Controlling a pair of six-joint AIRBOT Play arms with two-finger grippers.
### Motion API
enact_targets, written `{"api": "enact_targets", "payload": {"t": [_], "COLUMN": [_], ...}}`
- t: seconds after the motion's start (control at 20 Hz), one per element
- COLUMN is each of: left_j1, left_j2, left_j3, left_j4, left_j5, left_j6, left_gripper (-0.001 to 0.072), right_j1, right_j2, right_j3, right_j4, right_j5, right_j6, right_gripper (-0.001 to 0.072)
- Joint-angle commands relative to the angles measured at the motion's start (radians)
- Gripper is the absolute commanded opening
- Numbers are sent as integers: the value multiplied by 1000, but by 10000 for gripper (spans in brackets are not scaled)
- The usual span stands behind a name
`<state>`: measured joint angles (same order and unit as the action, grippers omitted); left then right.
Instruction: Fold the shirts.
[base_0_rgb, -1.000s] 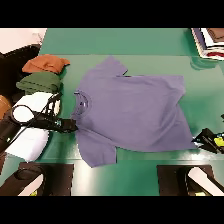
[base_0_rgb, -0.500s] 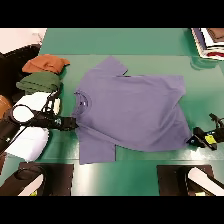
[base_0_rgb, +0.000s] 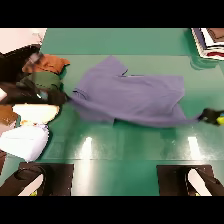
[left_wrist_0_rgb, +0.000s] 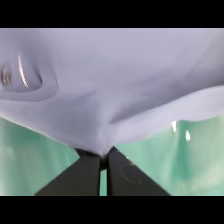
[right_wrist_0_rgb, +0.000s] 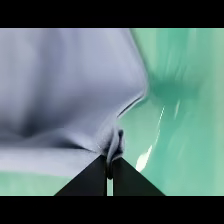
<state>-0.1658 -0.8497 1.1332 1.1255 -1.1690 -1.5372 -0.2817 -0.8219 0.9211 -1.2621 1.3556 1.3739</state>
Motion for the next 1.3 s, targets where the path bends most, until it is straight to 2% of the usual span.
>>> {"api": "enact_targets", "payload": {"t": [0.0,0.3,0.55,0.7,0.85,1.05,1.25], "left_j1": [0,0,0,0,0,0,0], "left_j2": [1,1,1,1,-8,-138,-386], "left_j3": [379,930,1084,1066,901,631,452], "left_j4": [119,177,158,172,257,319,299], "left_j5": [-73,-80,-19,16,1,-33,-5], "left_j6": [0,-2,-44,-42,-45,-64,-91], "left_gripper": [23,23,23,22,23,23,24], "right_j1": [69,85,85,85,85,88,129], "right_j2": [65,70,98,42,-65,-208,-415], "right_j3": [283,763,996,1138,1196,1001,763], "right_j4": [40,1,-105,-110,-99,-92,-100], "right_j5": [-55,-69,-31,76,192,275,281], "right_j6": [32,32,46,51,68,86,87], "right_gripper": [13,13,12,11,11,11,11]}}
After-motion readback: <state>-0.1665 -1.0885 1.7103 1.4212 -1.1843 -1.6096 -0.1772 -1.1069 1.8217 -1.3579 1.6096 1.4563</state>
